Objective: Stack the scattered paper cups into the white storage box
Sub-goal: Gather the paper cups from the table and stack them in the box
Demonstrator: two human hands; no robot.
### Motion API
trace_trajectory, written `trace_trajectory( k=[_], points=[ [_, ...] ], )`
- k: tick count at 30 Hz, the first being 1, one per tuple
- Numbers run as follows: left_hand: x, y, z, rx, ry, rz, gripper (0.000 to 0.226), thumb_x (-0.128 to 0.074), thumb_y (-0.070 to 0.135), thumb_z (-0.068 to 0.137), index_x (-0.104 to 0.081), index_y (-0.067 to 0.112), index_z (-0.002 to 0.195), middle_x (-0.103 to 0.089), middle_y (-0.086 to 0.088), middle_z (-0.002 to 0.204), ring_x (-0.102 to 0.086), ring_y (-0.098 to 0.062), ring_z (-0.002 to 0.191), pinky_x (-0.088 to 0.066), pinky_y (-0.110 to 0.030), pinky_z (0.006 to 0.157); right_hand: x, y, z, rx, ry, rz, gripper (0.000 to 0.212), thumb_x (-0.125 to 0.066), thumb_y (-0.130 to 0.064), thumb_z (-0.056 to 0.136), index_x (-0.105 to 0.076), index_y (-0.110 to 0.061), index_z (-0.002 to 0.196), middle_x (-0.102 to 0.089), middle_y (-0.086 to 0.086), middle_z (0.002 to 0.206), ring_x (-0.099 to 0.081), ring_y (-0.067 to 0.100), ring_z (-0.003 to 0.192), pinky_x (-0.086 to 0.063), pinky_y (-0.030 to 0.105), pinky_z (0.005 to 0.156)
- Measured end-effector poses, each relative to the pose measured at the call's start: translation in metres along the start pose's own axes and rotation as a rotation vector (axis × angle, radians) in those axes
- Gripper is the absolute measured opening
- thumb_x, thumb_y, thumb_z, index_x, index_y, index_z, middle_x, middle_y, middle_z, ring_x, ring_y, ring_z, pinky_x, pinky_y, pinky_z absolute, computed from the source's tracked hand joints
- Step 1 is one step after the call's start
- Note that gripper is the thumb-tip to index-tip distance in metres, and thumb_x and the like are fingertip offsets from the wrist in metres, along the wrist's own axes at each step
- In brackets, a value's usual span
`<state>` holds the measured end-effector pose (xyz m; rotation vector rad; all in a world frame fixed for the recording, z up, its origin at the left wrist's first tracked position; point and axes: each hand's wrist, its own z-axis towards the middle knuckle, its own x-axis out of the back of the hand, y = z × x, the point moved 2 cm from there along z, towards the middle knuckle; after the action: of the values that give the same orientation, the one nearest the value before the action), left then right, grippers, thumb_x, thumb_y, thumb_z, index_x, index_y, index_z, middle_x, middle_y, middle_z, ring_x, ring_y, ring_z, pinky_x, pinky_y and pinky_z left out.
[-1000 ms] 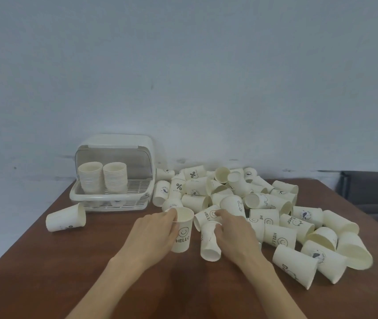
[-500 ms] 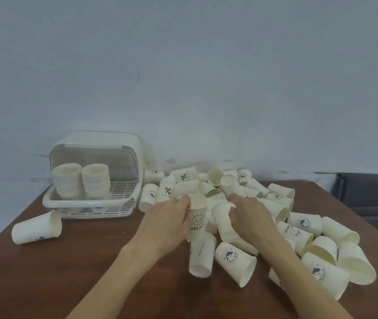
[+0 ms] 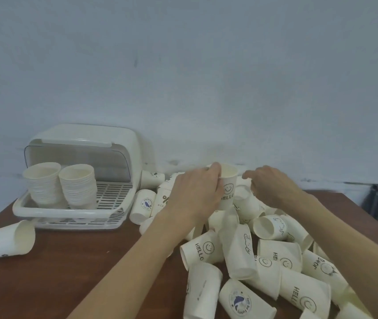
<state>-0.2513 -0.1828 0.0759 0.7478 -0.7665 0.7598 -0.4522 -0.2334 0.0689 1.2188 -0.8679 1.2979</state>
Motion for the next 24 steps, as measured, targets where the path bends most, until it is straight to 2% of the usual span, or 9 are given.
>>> trace_trajectory(
  k=[5,9,12,17,21,24],
  points=[
    [-0.024,-0.005,0.028,0.029,0.016,0.014,0.016,-0.035,0.027,0.099,-0.046,0.015,0.097,-0.063,-0.001,0.092,-0.056,-0.031,0.084,-0.046,-0.043,0.072,-0.019,0.008,0.034,0.068,-0.046,-0.027,0.046,-0.038,-0.008,0.095,-0.051,-0.028,0.134,-0.060,0.005,0.117,-0.055,0.025,0.106,-0.041,0.031,0.073],
    [-0.035,-0.009,0.041,0.047,0.047,0.020,0.015,-0.035,0.027,0.099,-0.045,0.016,0.098,-0.063,-0.001,0.094,-0.056,-0.031,0.084,-0.046,-0.043,0.072,-0.026,0.015,0.053,0.101,-0.070,-0.065,0.051,-0.038,0.002,0.090,-0.054,-0.026,0.130,-0.059,0.003,0.117,-0.055,0.025,0.101,-0.039,0.031,0.069],
    [-0.044,-0.012,0.046,0.091,0.084,0.034,0.012,-0.036,0.025,0.099,-0.044,0.016,0.098,-0.064,-0.002,0.092,-0.057,-0.031,0.083,-0.043,-0.039,0.065,-0.030,0.018,0.067,0.131,-0.130,-0.084,0.054,-0.040,0.005,0.087,-0.053,-0.025,0.130,-0.059,0.002,0.115,-0.054,0.022,0.095,-0.041,0.031,0.070],
    [-0.054,-0.010,0.047,0.165,0.170,0.044,0.011,-0.041,0.021,0.097,-0.048,0.013,0.101,-0.063,-0.006,0.089,-0.056,-0.030,0.078,-0.029,-0.035,0.059,-0.038,0.025,0.085,0.180,-0.227,-0.091,0.055,-0.042,0.003,0.088,-0.053,-0.030,0.132,-0.058,0.003,0.117,-0.056,0.022,0.103,-0.048,0.033,0.082],
    [-0.057,-0.015,0.046,0.222,0.247,0.007,0.006,-0.040,0.022,0.099,-0.042,0.017,0.095,-0.060,-0.003,0.087,-0.042,-0.024,0.072,-0.029,-0.034,0.060,-0.049,0.023,0.097,0.240,-0.313,-0.121,0.063,-0.039,0.006,0.088,-0.050,-0.034,0.135,-0.055,0.002,0.122,-0.055,0.022,0.109,-0.043,0.029,0.078],
    [-0.063,-0.019,0.043,0.192,0.313,-0.018,0.007,-0.051,0.019,0.094,-0.050,0.014,0.089,-0.061,-0.004,0.076,-0.049,-0.028,0.064,-0.029,-0.033,0.053,-0.060,0.022,0.109,0.263,-0.379,-0.149,0.066,-0.040,0.005,0.088,-0.048,-0.039,0.136,-0.056,0.001,0.124,-0.056,0.022,0.111,-0.043,0.028,0.078]
  ],
)
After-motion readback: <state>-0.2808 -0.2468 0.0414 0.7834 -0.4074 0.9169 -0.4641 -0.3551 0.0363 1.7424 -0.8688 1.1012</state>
